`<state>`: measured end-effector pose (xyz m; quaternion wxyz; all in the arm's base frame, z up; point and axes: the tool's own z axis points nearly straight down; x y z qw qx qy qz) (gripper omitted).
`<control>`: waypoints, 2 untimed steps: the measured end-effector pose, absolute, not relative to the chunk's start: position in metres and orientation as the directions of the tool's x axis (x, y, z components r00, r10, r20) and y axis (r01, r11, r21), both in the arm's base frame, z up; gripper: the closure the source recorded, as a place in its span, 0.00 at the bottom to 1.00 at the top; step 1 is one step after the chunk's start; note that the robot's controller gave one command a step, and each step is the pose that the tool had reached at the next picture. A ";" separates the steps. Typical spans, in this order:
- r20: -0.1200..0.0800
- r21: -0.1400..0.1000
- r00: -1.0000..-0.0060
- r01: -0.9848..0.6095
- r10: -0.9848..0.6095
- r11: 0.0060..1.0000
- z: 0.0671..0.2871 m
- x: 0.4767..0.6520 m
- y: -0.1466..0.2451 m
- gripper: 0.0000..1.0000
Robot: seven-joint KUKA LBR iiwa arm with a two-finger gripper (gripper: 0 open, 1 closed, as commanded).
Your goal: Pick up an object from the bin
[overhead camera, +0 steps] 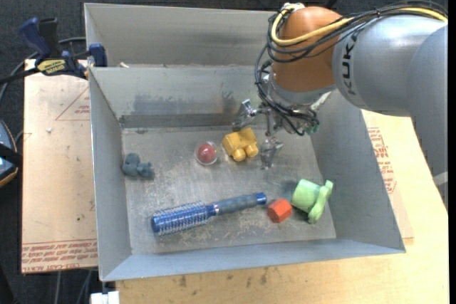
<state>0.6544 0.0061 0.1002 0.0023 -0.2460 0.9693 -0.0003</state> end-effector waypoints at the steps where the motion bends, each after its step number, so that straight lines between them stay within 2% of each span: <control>1: -0.007 -0.004 -0.787 -0.617 -0.617 0.787 0.075 0.659 0.014 0.00; 2: -0.006 -0.002 -0.789 -0.614 -0.614 0.789 0.078 0.661 0.015 0.00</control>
Offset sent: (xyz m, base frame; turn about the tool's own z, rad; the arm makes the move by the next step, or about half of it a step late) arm 0.0011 0.0078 -0.0302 -0.1718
